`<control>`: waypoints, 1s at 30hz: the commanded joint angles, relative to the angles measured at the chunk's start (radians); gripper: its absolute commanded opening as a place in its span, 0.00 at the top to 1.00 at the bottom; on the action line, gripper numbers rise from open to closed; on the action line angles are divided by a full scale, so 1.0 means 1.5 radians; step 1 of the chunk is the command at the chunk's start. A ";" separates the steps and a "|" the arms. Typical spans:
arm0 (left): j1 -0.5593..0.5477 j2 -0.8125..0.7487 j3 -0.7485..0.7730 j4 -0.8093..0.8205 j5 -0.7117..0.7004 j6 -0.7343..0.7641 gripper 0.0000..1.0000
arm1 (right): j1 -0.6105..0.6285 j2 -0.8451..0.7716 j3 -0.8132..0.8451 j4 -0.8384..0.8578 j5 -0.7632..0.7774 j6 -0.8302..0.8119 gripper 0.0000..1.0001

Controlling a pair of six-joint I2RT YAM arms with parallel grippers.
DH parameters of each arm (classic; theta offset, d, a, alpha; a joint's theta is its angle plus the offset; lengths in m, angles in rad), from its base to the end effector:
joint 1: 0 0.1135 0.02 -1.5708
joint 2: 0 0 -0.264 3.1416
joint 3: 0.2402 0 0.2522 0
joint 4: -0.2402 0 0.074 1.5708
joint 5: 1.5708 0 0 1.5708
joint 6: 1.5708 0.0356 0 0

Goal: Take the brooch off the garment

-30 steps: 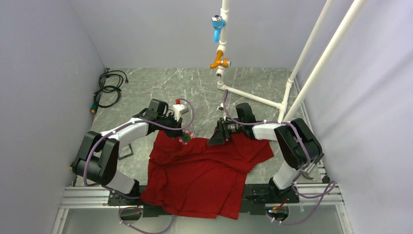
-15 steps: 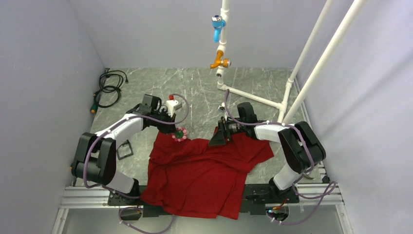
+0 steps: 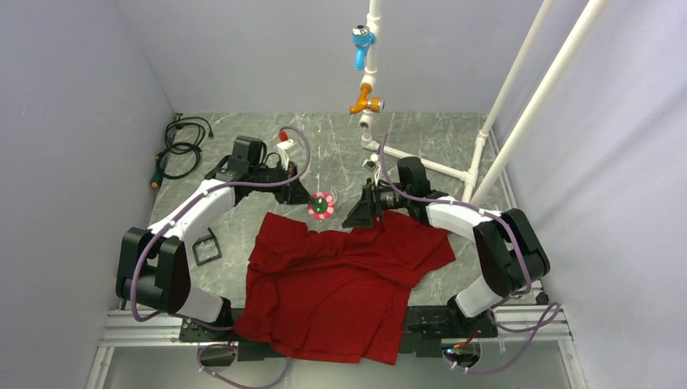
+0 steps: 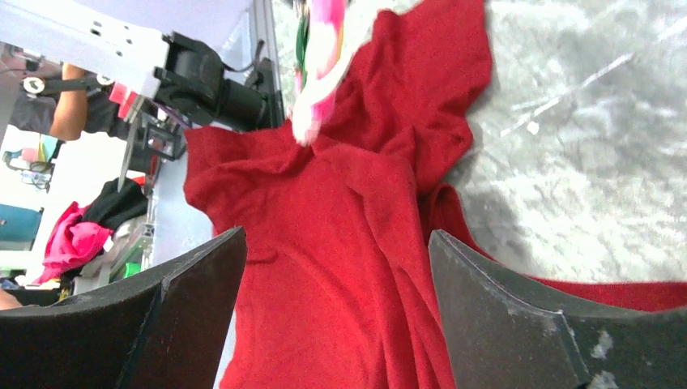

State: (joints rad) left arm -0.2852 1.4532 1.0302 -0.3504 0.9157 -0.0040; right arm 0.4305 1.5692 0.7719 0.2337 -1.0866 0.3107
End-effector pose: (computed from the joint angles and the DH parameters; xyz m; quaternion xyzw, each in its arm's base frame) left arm 0.2852 -0.1130 0.2630 0.2858 0.7944 -0.4533 0.2859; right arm 0.2688 0.1581 0.1958 -0.2939 0.7335 0.5717 0.2211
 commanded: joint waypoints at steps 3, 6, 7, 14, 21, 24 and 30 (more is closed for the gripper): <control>-0.041 -0.026 0.020 0.060 0.085 -0.104 1.00 | -0.003 -0.041 0.044 0.099 -0.024 0.108 0.16; -0.063 -0.023 0.007 0.097 0.077 -0.142 1.00 | 0.001 -0.037 0.041 0.149 -0.031 0.178 0.18; -0.071 -0.021 0.008 0.102 0.072 -0.147 1.00 | 0.002 -0.036 0.040 0.162 -0.034 0.194 0.18; -0.081 -0.010 0.014 0.147 0.051 -0.193 1.00 | 0.006 -0.038 0.033 0.168 -0.032 0.211 0.30; -0.091 -0.004 0.019 0.175 0.053 -0.226 1.00 | 0.011 -0.024 0.036 0.178 -0.017 0.227 0.42; -0.097 -0.005 0.017 0.180 0.052 -0.230 1.00 | 0.011 -0.021 0.033 0.191 -0.011 0.242 0.44; -0.098 -0.013 0.008 0.177 0.048 -0.226 1.00 | 0.010 -0.021 0.022 0.208 -0.005 0.261 0.51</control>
State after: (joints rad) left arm -0.4274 1.4487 1.0325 -0.1165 0.9859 -0.3359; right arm 0.4438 1.5387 0.8066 0.4732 -1.1049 0.6746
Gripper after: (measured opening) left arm 0.010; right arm 0.504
